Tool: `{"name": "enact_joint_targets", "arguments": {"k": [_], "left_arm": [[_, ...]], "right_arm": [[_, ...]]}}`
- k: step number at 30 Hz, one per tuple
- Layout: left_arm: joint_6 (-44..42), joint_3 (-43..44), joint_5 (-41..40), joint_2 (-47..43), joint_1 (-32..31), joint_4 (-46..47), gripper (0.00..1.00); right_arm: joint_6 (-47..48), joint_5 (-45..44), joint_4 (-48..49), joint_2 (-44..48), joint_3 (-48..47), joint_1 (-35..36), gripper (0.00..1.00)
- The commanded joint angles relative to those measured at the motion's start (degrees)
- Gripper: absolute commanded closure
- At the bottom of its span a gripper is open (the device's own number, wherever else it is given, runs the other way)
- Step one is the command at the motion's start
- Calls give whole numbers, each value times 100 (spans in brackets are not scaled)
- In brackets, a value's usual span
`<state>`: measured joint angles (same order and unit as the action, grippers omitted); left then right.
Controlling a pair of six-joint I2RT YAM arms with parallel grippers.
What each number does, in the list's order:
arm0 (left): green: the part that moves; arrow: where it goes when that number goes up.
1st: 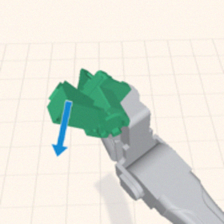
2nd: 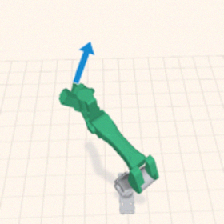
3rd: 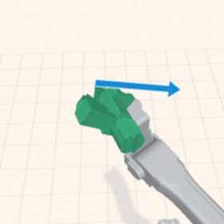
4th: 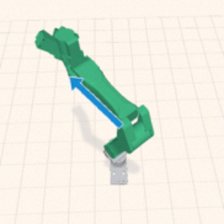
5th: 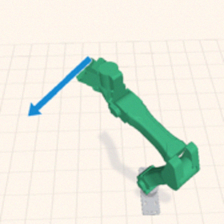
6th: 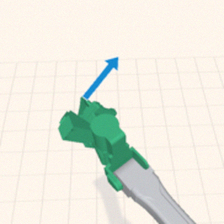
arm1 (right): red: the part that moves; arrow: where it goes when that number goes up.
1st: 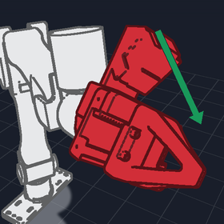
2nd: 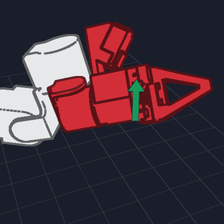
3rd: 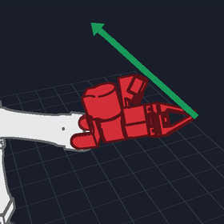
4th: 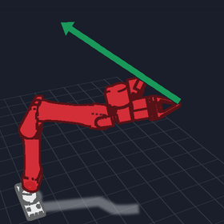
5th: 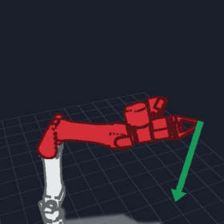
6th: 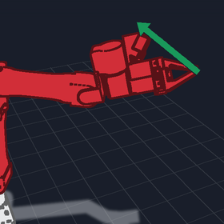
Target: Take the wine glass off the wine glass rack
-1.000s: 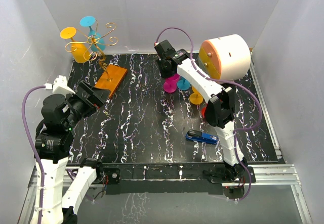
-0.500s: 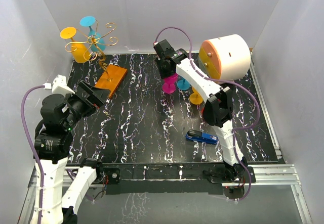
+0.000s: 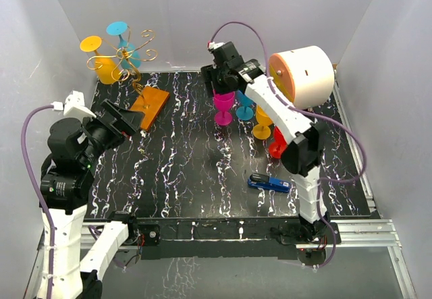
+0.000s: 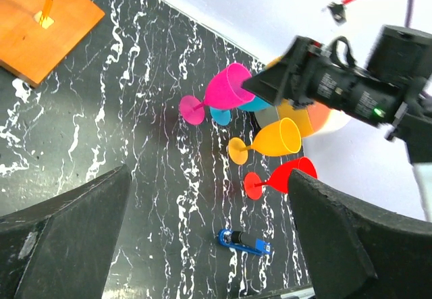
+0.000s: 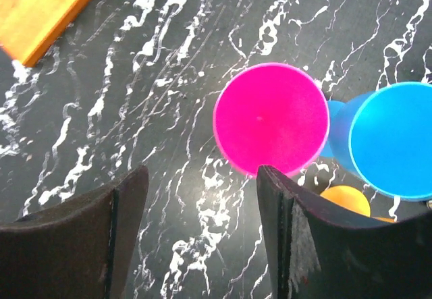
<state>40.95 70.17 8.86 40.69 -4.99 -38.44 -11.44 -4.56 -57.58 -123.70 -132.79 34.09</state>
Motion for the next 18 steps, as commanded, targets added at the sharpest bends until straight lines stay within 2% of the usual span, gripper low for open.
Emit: {"name": "enact_joint_targets", "arguments": {"k": [1, 5, 9, 18], "left_arm": [[-396, 588, -211, 318, 20, 8, 1], [-833, 1320, -409, 856, 21, -27, 1], [-1317, 2060, -749, 1460, 27, -61, 1], [-2238, 3411, -1611, 2834, 25, -103, 1]], "right_arm": [[-51, 508, 940, 1358, 675, 28, 35], [-266, 1158, 1886, 2450, 2262, 28, 28], [-401, 1558, 2686, 3499, 3458, 27, 20], [-651, 1972, 3415, 4768, 5010, 28, 14]]}}
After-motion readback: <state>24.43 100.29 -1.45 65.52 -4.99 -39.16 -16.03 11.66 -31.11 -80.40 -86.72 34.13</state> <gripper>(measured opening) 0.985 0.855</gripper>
